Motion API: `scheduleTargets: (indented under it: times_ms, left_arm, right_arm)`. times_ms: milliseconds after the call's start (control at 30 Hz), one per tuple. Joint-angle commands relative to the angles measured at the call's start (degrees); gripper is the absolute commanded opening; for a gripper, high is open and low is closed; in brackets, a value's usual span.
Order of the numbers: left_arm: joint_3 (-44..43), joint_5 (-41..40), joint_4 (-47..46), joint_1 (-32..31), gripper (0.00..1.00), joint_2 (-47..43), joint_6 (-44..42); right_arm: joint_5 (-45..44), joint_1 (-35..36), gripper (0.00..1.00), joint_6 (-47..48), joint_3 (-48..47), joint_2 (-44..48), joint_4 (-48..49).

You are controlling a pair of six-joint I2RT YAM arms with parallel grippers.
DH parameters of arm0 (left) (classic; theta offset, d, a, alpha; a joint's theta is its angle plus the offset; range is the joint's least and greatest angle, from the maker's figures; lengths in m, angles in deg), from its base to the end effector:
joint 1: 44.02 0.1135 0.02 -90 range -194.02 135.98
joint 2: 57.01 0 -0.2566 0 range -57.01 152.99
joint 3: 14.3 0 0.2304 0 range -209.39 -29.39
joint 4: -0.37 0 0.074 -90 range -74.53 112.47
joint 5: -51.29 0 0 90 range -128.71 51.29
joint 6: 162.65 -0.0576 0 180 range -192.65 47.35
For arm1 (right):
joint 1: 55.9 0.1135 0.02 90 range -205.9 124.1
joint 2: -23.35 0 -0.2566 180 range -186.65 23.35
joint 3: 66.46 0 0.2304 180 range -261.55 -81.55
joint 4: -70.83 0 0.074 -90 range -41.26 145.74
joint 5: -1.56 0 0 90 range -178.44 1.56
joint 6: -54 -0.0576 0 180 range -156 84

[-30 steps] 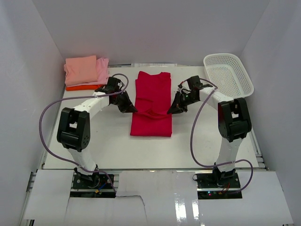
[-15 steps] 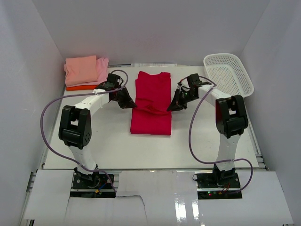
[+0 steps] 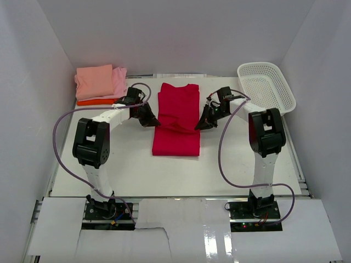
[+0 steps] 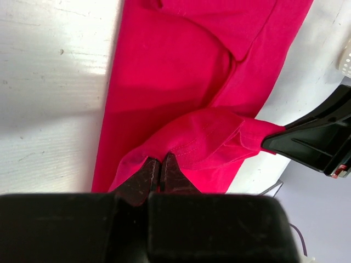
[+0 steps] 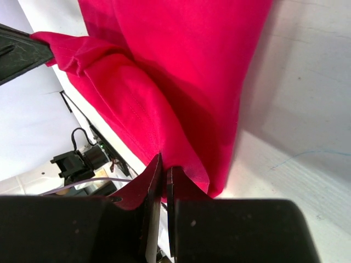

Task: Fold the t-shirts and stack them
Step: Fold the folded rectangular tshirt in 1/3 of the way

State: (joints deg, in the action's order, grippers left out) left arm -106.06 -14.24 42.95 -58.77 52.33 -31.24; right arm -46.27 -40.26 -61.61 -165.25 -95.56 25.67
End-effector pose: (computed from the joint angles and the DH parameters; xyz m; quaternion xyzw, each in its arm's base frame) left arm 0.3687 -0.1217 0.1764 -0.1646 0.9315 -0.2991 0.1256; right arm 0.3836 0.1476 0.1529 0.0025 0.9147 0.3992 0.0631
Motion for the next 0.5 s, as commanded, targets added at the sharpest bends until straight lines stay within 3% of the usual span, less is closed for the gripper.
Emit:
scheduleTargets:
  times_ms: [0, 467]
  left_arm:
    - [-0.77, -0.04, -3.05, 0.24, 0.00, -0.10, -0.54]
    - [0.20, 0.49, -6.13, 0.24, 0.00, 2.28, -0.63]
  right_arm:
    - [-0.07, -0.70, 0.08, 1.79, -2.43, -0.61, 0.01]
    - [-0.69, -1.05, 0.10, 2.67, -6.30, -5.01, 0.27]
